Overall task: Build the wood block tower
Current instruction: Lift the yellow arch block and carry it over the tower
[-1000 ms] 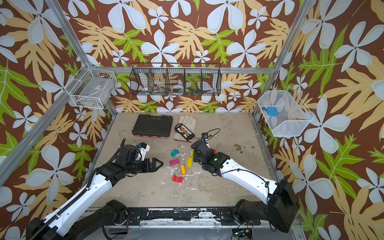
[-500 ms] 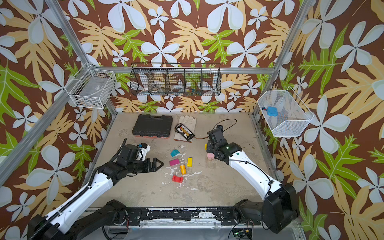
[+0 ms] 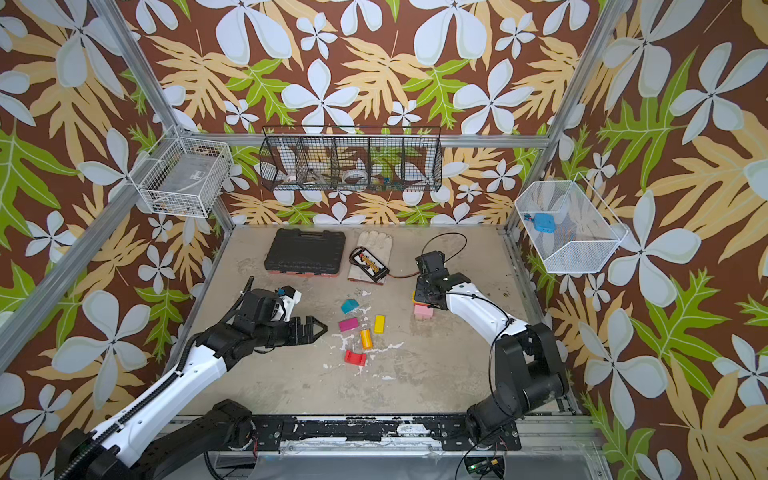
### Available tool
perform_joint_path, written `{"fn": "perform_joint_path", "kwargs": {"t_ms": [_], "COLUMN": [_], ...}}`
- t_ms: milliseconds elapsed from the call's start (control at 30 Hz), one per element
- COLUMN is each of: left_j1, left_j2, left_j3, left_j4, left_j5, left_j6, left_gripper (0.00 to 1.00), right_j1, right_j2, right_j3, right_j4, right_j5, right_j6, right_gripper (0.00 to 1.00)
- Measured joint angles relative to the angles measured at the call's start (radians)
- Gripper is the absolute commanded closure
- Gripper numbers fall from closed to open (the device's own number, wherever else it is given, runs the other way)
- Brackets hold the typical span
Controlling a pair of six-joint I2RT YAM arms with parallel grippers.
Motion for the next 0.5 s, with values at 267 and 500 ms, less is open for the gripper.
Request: {"fn": "perform_joint_path", "kwargs": {"t_ms": [267, 500], "left_j1": [0.0, 0.0], "left_j2": [-0.001, -0.013], "left_j3": [-0.001, -0.001], "left_j4": [0.0, 0.0], "left_j5": [0.0, 0.001], "left_j6": [0.0, 0.0], "left_gripper": [0.0, 0.0], "right_j1": [0.0, 0.0], "right_j2": [0.052, 0.075], "right_j3": [0.001, 0.0], "right_j4": [0.022, 0.042], "right_j5": [0.014, 0.042], "right_j6": [0.001, 0.015], "right_gripper": [1.0, 1.0]}}
